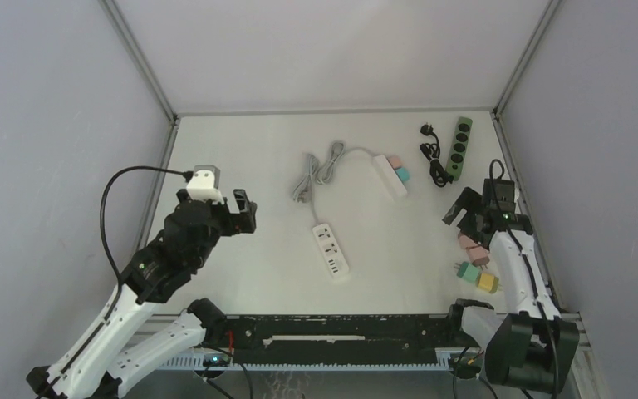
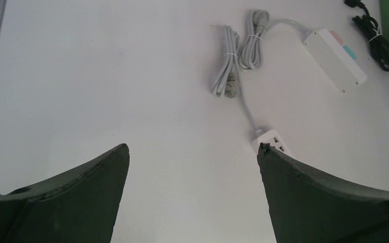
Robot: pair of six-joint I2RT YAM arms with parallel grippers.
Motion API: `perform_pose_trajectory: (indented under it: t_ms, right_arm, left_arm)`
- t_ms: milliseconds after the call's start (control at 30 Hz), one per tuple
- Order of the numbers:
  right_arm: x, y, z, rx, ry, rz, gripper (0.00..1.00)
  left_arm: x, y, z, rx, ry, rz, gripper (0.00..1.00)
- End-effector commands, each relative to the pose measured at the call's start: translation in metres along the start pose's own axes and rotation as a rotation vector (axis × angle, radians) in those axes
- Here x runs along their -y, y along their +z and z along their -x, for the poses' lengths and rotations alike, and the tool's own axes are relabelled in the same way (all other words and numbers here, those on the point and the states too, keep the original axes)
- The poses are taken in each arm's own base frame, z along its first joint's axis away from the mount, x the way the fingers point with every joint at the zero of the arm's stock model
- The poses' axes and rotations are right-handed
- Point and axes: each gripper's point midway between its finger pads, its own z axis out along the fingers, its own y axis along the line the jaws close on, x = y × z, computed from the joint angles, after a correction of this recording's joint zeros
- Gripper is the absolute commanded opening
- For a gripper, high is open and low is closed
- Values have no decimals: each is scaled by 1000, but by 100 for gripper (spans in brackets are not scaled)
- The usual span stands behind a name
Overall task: Insert the plug
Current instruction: Move the plug to the center of the board.
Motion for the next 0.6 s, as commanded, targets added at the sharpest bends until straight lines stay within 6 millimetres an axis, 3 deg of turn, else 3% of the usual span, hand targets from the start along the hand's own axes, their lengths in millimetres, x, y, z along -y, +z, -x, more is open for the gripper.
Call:
perform_pose_trajectory:
  t_ms: [0, 233, 567]
  right_arm:
    - [4, 9, 29, 57, 22, -21, 100]
    - [20, 29, 36, 34, 93, -63, 100]
    - [25, 55, 51, 63, 98, -93, 100]
  left_arm:
    - [-22, -1, 0, 40, 40, 96, 100]
    - [-23, -3, -1, 51, 49, 97, 100]
    - [-23, -4, -3, 57, 62, 100, 100]
